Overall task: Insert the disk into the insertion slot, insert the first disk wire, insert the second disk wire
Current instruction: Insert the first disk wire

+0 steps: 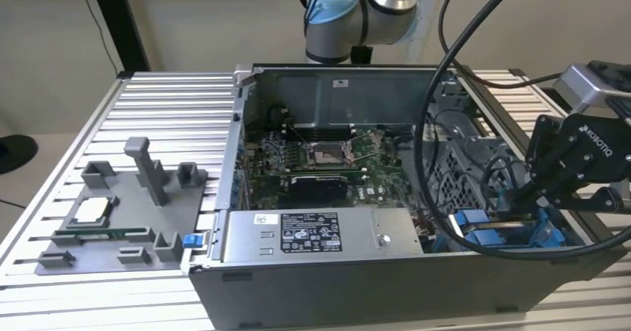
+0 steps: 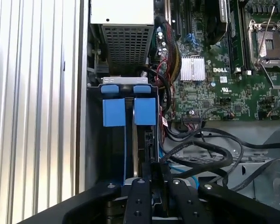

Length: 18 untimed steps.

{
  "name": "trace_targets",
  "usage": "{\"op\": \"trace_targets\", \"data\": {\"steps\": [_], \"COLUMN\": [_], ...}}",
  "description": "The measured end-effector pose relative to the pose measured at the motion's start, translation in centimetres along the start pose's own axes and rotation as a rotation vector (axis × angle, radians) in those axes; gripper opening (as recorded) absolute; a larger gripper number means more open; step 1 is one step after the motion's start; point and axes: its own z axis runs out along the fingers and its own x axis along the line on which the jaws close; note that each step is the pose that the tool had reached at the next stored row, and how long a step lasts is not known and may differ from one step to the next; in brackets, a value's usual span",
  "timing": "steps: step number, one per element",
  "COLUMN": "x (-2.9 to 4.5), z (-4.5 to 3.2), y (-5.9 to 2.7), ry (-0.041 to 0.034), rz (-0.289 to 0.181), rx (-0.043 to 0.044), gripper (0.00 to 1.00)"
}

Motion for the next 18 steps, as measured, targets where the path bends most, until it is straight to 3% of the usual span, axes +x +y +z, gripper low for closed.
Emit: {"op": "trace_targets", "data": {"steps": [6, 18], "x": [0.01, -0.11], "z": [0.1, 0.28], "y": [-0.04, 0.0], "ry": [0.002, 0.0018], "rz": [-0.01, -0.012], "rx": [-0.0001, 0.0091], "gripper": [0.0, 0.0]}}
